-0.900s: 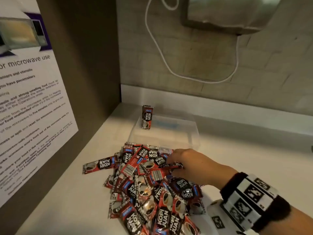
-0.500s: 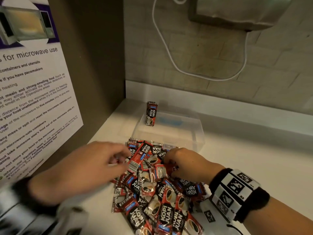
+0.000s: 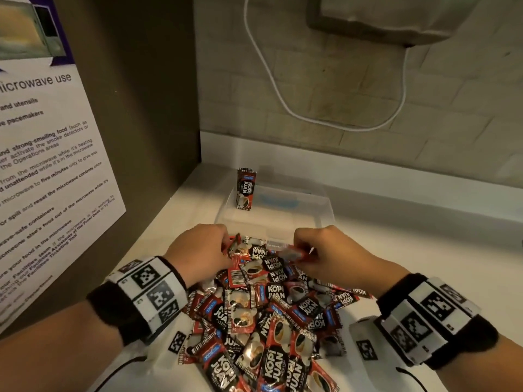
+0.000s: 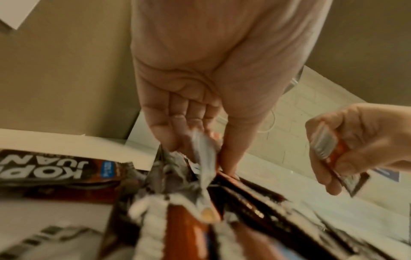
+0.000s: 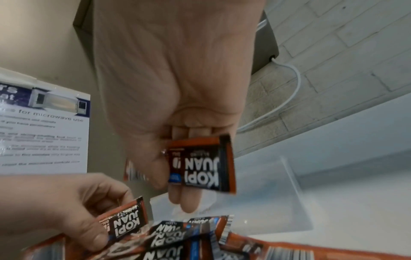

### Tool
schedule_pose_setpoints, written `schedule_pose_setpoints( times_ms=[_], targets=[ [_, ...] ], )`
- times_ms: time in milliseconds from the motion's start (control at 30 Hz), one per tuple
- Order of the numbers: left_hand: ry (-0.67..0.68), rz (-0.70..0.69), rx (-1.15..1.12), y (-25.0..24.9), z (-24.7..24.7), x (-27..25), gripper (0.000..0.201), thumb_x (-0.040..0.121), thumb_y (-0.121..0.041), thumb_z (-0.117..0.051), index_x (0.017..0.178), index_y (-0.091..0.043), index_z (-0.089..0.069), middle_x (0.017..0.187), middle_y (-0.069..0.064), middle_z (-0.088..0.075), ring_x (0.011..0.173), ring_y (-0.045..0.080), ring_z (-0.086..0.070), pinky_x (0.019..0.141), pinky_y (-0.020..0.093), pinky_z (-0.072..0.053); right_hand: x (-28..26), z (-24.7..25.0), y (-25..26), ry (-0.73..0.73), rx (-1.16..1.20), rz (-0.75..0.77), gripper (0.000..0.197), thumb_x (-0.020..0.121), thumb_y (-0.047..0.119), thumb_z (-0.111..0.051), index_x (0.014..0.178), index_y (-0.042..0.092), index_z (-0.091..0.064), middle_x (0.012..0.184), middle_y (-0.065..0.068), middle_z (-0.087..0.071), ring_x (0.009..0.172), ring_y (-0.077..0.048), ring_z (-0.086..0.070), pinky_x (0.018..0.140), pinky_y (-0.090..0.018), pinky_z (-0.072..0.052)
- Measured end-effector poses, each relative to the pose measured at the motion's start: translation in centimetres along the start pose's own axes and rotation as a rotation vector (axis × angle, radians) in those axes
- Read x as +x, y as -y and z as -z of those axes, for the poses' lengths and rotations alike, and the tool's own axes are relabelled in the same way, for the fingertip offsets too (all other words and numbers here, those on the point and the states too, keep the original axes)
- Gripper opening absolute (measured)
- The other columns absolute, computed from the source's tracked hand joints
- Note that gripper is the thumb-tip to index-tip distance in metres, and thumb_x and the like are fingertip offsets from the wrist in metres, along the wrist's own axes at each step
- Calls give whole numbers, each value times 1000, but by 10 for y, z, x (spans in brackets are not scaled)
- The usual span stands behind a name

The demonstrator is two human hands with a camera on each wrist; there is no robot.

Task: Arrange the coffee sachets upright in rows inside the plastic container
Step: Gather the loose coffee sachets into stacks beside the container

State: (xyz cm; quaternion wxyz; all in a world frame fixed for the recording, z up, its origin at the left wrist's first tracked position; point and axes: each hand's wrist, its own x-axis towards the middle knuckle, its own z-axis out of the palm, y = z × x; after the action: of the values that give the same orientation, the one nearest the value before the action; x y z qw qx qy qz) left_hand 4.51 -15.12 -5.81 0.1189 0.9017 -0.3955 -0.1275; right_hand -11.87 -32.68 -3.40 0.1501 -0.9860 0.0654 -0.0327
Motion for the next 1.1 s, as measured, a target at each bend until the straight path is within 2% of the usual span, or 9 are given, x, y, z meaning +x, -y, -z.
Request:
schedule_pose_setpoints(
  times_ms=[67, 167, 300, 400, 533, 733, 833, 1033, 1100],
  targets=[
    [47, -15, -71, 5, 5, -1, 13, 86, -27, -64, 84, -26, -51, 86, -7, -58, 78, 11, -56, 57, 25, -37, -3, 4, -1, 21, 57, -9, 28, 81, 13, -64, 73, 27, -42, 65, 10, -49, 57, -8, -44, 55, -28, -39],
    [167, -81, -175, 8, 14, -12, 18, 97, -21, -47, 82, -26, -39, 81, -5, -55, 73, 10, -54, 54, 22, -36, -9, 2, -3, 146, 102, 28, 35, 83, 5, -58, 74, 30, -36, 68, 9, -48, 59, -6, -43, 57, -25, -38],
    [236, -169, -232, 6, 20, -38, 13, 98, -21, -44, 92, -31, -37, 83, 1, -60, 68, 16, -54, 55, 28, -40, -19, -11, -7, 361, 24, 92, 28, 75, 8, -58, 94, 28, -54, 92, 12, -58, 81, -3, -52, 69, -26, -47],
    [284, -281, -89, 0, 16, -58, 27, 92, -33, -57, 115, -36, -44, 87, -8, -59, 69, 7, -53, 61, 24, -44, -21, -22, -10, 463, -113, 107, 49, 73, 22, -70, 119, 30, -55, 117, 10, -55, 102, -8, -51, 82, -26, -48],
    [248, -399, 170, -8, 4, -70, 52, 88, -46, -61, 134, -30, -43, 113, -13, -43, 96, 6, -49, 87, 28, -47, -19, -27, -10, 444, -132, 117, 57, 69, 32, -77, 122, 26, -55, 117, 7, -55, 102, -13, -52, 85, -30, -48],
    [184, -398, 189, -21, -16, -61, 43, 90, -44, -59, 127, -23, -52, 111, -9, -44, 92, 11, -52, 85, 35, -50, -12, -13, -4, 332, 121, 31, 27, 77, 25, -68, 90, 36, -47, 84, 10, -55, 71, -5, -53, 60, -21, -44],
    [172, -394, 209, -27, -19, -55, 34, 91, -38, -58, 120, -22, -55, 109, -6, -50, 90, 12, -51, 79, 31, -48, -8, -7, 0, 234, 122, 8, 34, 83, 11, -56, 76, 34, -33, 72, 6, -46, 62, -8, -41, 57, -24, -34],
    [255, -361, 235, -27, -6, -49, 10, 90, -23, -56, 85, -22, -47, 86, -7, -52, 81, 13, -51, 70, 29, -45, -1, -18, 4, 215, 115, 46, 8, 93, 12, -51, 98, 18, -49, 82, 8, -52, 70, -5, -48, 65, -20, -37],
    [273, -363, 253, -21, 1, -47, 7, 91, -17, -52, 92, -21, -48, 84, -8, -49, 80, 11, -50, 68, 27, -43, 1, -23, 6, 252, 50, 57, 18, 88, 22, -63, 102, 14, -55, 93, 4, -54, 79, -11, -48, 69, -22, -38]
  ],
)
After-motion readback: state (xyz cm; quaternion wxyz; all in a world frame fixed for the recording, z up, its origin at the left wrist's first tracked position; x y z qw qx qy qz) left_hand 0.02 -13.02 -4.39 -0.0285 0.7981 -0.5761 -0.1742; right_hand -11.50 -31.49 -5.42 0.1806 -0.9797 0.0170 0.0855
